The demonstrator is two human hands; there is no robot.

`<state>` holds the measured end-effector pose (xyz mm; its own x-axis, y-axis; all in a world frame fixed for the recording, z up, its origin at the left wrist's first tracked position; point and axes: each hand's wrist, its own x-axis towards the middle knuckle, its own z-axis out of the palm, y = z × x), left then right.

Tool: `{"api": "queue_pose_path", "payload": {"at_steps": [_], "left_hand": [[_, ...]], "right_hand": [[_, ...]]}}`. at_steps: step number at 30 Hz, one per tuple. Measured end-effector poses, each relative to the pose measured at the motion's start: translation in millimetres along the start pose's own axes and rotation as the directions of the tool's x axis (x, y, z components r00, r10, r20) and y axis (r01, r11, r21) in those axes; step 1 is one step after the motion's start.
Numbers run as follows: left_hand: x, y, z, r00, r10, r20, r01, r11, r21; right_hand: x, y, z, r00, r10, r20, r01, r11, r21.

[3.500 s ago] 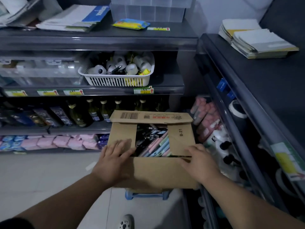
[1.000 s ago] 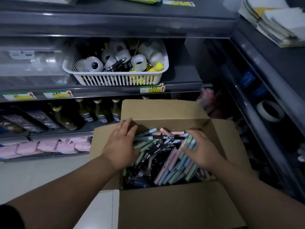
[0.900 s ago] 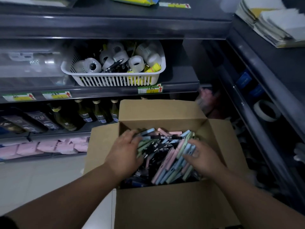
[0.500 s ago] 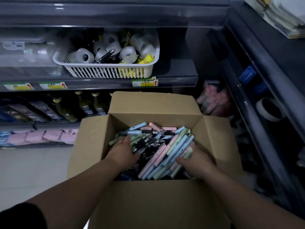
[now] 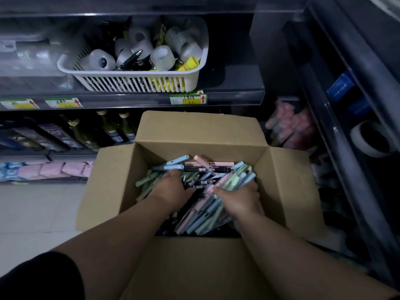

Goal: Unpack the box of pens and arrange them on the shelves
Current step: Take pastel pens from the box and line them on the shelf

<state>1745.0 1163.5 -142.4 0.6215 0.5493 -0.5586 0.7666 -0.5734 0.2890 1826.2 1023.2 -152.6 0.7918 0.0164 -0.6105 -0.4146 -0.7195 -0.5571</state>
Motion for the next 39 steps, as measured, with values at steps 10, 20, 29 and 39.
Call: {"api": "queue_pose_path", "payload": {"at_steps": [10, 20, 29, 39], "left_hand": [[-1, -9, 1, 1.000, -0.001, 0.014, 0.001, 1.000, -0.011], [-6, -28, -10, 0.999, 0.003, 0.051, 0.000, 0.998, -0.068], [-23, -41, -12, 0.992, 0.123, 0.005, -0.120, 0.976, -0.180], [-43, -37, -27, 0.945, 0.214, -0.248, -0.312, 0.820, -0.480]], "right_hand": [[0, -5, 3, 0.989, 0.038, 0.143, -0.045, 0.998, 0.045], [-11, -8, -3, 0.961, 0.156, 0.228, -0.226, 0.918, 0.327], [-7, -1, 22, 0.964, 0.151, 0.219, -0.220, 0.917, 0.333], [-23, -7, 14, 0.994, -0.002, 0.110, -0.043, 0.911, 0.410]]}}
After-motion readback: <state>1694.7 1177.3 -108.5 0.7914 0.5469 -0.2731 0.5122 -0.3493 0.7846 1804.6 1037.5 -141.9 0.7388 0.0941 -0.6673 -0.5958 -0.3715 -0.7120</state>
